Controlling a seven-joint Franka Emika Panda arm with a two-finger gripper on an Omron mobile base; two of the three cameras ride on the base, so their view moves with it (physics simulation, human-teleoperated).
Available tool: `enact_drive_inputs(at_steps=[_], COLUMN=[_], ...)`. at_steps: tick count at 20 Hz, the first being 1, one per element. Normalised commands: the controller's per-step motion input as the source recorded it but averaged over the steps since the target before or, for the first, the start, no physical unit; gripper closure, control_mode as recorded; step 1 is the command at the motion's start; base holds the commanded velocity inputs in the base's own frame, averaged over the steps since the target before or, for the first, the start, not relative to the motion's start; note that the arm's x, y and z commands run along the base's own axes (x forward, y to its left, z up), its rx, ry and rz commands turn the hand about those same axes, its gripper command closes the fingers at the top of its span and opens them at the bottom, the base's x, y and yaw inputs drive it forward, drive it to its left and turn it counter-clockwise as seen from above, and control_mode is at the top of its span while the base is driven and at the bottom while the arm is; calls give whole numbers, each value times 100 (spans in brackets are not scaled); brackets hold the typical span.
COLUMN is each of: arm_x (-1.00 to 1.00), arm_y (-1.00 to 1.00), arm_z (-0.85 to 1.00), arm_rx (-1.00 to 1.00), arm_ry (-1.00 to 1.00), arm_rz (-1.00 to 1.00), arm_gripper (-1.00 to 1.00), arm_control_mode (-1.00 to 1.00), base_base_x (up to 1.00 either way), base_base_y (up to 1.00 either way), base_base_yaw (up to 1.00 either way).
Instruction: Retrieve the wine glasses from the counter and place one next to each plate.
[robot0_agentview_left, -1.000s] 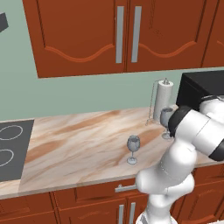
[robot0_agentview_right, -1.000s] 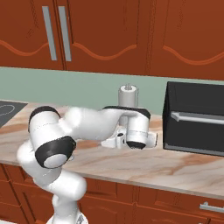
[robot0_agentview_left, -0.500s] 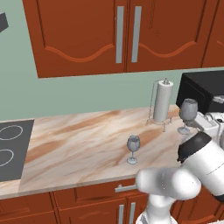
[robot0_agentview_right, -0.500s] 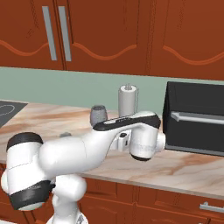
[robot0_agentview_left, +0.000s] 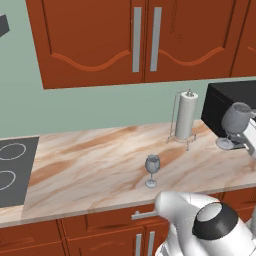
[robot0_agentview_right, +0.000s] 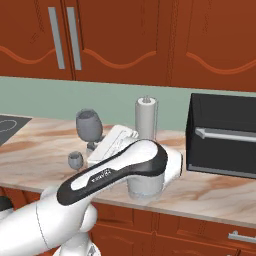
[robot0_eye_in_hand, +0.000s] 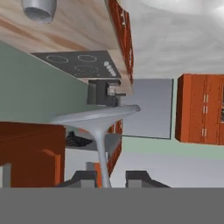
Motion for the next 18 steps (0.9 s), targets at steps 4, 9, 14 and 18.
enact_drive_inputs(at_steps=[4, 9, 14, 18], arm_x=[-67, -72, -23, 0], arm_y=[100, 79, 26, 0], arm_z=[38, 45, 17, 0], arm_rx=[-10, -8, -4, 0], arm_ry=[0, -6, -1, 0], arm_rz=[-18, -14, -3, 0], arm_gripper=[100, 100, 100, 100], arm_control_mode=[-100, -100, 100, 100], base_base_x=[0, 0, -60, -94], base_base_y=[0, 0, -18, -30], base_base_yaw=[0, 0, -6, -47])
